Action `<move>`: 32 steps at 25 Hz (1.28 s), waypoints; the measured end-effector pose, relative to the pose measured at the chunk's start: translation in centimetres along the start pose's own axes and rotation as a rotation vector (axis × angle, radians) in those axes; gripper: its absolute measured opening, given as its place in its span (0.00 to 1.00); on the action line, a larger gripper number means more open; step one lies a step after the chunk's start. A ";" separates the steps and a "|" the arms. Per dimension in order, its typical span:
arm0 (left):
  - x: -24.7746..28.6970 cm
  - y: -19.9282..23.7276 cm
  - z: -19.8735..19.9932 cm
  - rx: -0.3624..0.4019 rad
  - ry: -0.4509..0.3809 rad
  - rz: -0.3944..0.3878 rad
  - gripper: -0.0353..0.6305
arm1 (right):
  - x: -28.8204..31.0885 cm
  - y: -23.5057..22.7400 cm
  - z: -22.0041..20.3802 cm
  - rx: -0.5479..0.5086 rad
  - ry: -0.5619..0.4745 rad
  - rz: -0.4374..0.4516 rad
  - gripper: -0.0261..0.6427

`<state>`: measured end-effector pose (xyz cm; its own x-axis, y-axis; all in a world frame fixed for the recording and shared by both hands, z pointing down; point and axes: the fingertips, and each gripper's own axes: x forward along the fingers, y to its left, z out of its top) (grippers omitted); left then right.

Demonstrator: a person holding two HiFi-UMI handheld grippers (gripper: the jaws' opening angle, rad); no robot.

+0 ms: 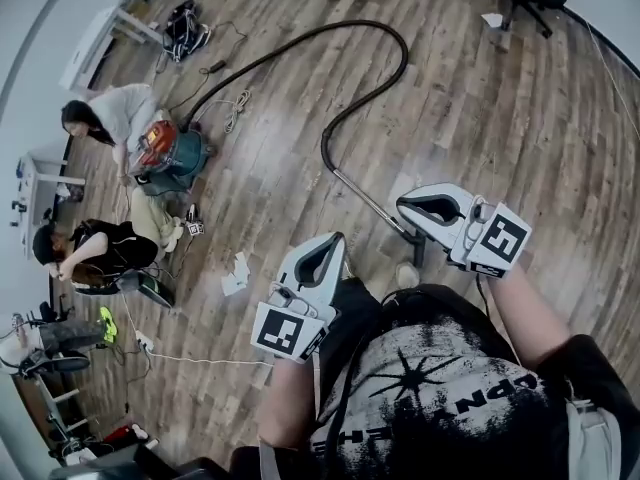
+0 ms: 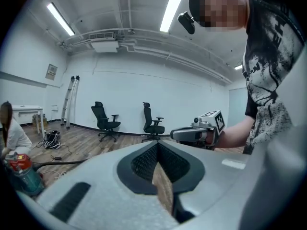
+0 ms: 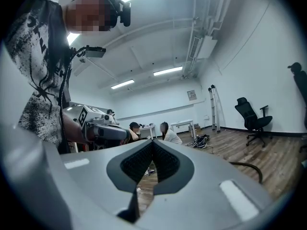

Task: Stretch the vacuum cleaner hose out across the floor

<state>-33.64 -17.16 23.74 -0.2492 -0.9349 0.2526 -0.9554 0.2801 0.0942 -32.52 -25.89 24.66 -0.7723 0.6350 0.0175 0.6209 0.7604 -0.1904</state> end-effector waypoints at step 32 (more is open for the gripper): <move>7.4 11.1 -5.2 0.105 0.087 -0.686 0.06 | 9.6 -4.6 -7.9 -0.006 0.177 -0.497 0.08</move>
<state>-45.26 -19.86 31.71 0.4257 -0.8708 0.2460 -0.9035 -0.3942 0.1681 -41.73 -22.22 33.48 -0.9397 0.2105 0.2695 0.1867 0.9761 -0.1113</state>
